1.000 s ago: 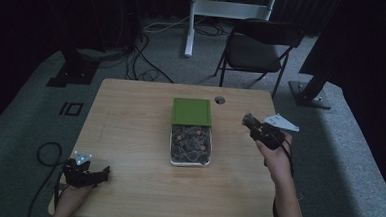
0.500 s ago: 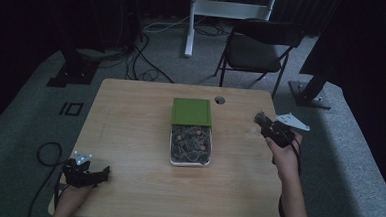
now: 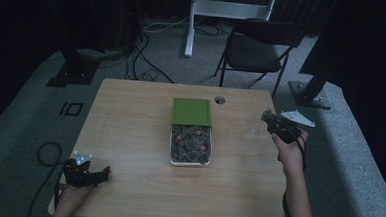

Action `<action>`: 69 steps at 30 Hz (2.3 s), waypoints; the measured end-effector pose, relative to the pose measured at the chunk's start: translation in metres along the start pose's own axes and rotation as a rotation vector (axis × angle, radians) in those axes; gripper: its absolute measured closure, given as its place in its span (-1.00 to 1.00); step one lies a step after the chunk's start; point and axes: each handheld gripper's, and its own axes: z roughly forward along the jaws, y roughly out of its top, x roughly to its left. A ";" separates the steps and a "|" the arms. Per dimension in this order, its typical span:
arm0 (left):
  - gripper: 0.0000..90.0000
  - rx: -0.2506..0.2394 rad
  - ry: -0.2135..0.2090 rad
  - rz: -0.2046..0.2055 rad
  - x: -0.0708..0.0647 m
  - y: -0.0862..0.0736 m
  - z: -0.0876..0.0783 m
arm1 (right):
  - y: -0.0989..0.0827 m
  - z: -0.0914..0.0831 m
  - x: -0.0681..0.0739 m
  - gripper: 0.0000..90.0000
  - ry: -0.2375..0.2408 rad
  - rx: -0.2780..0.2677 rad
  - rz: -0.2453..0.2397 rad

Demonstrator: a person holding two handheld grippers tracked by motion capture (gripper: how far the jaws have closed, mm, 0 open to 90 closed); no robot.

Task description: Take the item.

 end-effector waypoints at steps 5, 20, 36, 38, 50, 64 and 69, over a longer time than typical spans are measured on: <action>-0.96 0.000 0.000 0.000 0.000 0.000 0.000 | 0.000 0.006 -0.004 0.67 -0.006 0.008 0.012; -0.96 0.000 0.000 0.000 0.000 0.000 0.000 | -0.002 0.027 -0.009 0.67 -0.028 0.044 0.009; -0.96 0.000 0.002 -0.002 0.000 0.000 0.000 | -0.008 0.047 -0.010 0.66 -0.050 0.084 0.015; -0.96 0.000 0.002 -0.002 0.000 0.000 0.000 | -0.008 0.049 -0.010 0.65 -0.055 0.090 0.017; -0.96 0.000 0.002 -0.002 0.000 0.000 0.000 | -0.013 0.055 -0.011 0.53 -0.057 0.111 0.048; -0.96 0.001 0.002 -0.001 0.000 0.000 0.000 | -0.002 0.040 -0.010 0.23 -0.042 0.079 0.031; -0.96 0.000 0.002 -0.002 0.000 0.000 0.000 | -0.004 0.033 -0.008 0.20 -0.031 0.076 0.015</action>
